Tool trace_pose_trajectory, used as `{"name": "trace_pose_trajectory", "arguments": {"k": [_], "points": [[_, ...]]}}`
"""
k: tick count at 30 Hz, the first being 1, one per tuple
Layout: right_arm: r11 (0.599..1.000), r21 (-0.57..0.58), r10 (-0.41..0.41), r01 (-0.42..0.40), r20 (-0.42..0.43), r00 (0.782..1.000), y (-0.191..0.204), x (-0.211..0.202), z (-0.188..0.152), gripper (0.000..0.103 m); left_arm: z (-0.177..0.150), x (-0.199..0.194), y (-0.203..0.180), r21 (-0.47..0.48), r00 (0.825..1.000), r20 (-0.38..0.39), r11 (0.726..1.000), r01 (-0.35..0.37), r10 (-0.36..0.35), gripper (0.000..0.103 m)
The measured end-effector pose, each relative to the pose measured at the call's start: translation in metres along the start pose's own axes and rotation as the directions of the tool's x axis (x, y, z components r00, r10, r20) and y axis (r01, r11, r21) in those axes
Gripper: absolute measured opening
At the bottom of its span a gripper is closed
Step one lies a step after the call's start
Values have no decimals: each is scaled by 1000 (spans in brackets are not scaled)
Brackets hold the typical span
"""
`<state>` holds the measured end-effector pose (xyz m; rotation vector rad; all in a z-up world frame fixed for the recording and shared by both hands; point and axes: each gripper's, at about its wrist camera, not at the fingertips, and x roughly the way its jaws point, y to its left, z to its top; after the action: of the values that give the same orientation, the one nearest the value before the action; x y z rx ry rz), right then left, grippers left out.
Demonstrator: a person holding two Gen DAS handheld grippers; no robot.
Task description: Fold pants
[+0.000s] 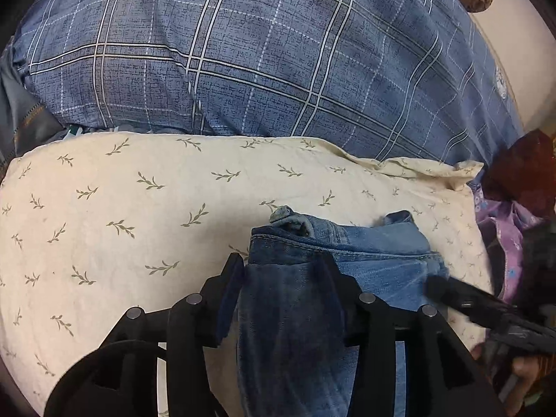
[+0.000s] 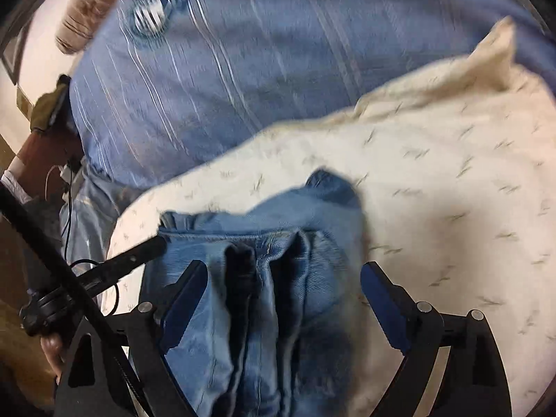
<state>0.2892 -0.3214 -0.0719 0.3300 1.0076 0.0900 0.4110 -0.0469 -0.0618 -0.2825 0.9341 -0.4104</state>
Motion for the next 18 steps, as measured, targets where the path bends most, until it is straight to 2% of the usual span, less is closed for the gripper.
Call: {"name": "trace_pose_trajectory", "arguments": {"k": [2,4,5,7,9,11,13,14,15,17,18], "points": [[999,-16,-49,49,-23,999,2,9,-2,81,1,-2,3,-15,1000,16,1000,14,-14,23],[998,-37,-61,59,-32,998,5,11,-3,66,1,-6,6,-22,999,33,999,29,-28,12],[997,-45,-56,55,-27,998,7,9,-4,61,0,-8,6,-20,998,35,998,53,-52,10],[997,-58,-59,58,-23,998,8,6,-5,43,-1,-14,3,10,997,59,998,56,-57,7],[997,-62,-52,50,-22,998,6,7,-4,40,-3,-10,6,8,996,68,998,62,-63,7],[999,-34,-27,26,-29,999,-1,10,-3,40,-3,0,17,-43,997,43,997,62,-60,12],[1000,-6,9,-9,-23,1000,-6,7,-1,48,-2,-1,25,-91,997,27,993,73,-70,15],[1000,-1,21,-21,-18,1000,-6,4,-1,58,-1,-9,27,-101,997,35,992,73,-70,24],[1000,7,31,-31,-10,999,-6,-1,-2,63,0,-14,27,-97,996,47,992,76,-72,30],[999,15,50,-50,7,999,-5,-10,-3,73,-1,-27,26,-81,995,84,995,57,-50,53],[997,24,68,-68,21,997,-5,-14,-2,82,-2,-28,26,-78,996,84,996,47,-40,55]]}}
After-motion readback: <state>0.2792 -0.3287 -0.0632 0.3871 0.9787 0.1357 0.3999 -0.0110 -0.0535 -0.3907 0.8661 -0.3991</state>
